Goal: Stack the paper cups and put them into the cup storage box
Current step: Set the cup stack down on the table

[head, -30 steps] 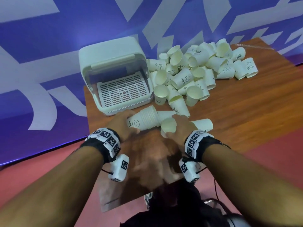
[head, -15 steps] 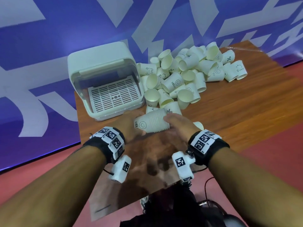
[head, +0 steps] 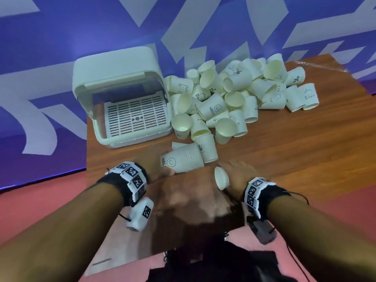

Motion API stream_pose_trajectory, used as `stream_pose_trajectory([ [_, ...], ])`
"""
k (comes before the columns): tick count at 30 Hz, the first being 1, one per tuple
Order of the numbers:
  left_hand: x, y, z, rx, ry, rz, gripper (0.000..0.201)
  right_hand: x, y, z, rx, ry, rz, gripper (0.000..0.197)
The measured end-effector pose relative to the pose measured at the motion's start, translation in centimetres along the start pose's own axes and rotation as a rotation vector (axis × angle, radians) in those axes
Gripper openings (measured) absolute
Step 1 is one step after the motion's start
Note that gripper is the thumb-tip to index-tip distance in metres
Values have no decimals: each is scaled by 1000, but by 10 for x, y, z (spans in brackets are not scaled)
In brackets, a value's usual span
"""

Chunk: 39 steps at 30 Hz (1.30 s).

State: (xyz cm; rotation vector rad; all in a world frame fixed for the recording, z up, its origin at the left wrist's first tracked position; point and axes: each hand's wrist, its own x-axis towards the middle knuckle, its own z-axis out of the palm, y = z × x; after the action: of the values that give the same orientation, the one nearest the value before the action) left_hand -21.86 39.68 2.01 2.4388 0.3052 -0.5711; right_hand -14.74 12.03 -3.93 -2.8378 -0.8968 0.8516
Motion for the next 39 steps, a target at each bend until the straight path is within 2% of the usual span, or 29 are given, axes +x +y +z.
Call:
stream_pose_trajectory([
  [2, 1, 1, -2, -52, 17, -25, 54, 9, 1, -10, 202, -6, -36, 71],
  [6, 1, -1, -15, -180, 126, -40, 67, 17, -1, -74, 967, 106, 78, 65],
  [9, -1, -2, -23, -233, 206, -45, 57, 28, -19, -110, 1472, 110, 72, 35],
  [11, -2, -3, -28, -258, 234, -52, 52, 41, -38, -119, 1632, 107, 72, 33],
  [14, 1, -6, -37, -265, 260, -63, 52, 61, -66, -116, 1569, 46, 44, 51],
  [17, 11, -18, -46, -292, 299, -119, 58, 73, -101, -106, 1432, -97, 43, 71],
  [19, 17, -28, -54, -283, 303, -124, 62, 80, -122, -103, 1449, -148, 49, 78],
  [23, 27, -58, -72, -288, 301, -90, 59, 99, -153, -115, 1595, -153, 108, 56],
  [26, 39, -83, -84, -224, 377, -117, 63, 118, -180, -125, 1625, -98, 158, 33],
  [29, 52, -102, -92, -217, 403, -220, 61, 141, -207, -129, 1618, -83, 194, 32],
  [33, 74, -123, -106, -323, 386, -229, 57, 179, -239, -133, 1540, -66, 223, 40],
  [35, 83, -134, -109, -392, 389, -232, 55, 197, -256, -131, 1445, -34, 191, 34],
  [37, 90, -145, -112, -463, 423, -239, 43, 212, -269, -129, 1378, -8, 188, 28],
  [39, 90, -151, -118, -505, 467, -237, 41, 226, -283, -131, 1364, 13, 202, 12],
])
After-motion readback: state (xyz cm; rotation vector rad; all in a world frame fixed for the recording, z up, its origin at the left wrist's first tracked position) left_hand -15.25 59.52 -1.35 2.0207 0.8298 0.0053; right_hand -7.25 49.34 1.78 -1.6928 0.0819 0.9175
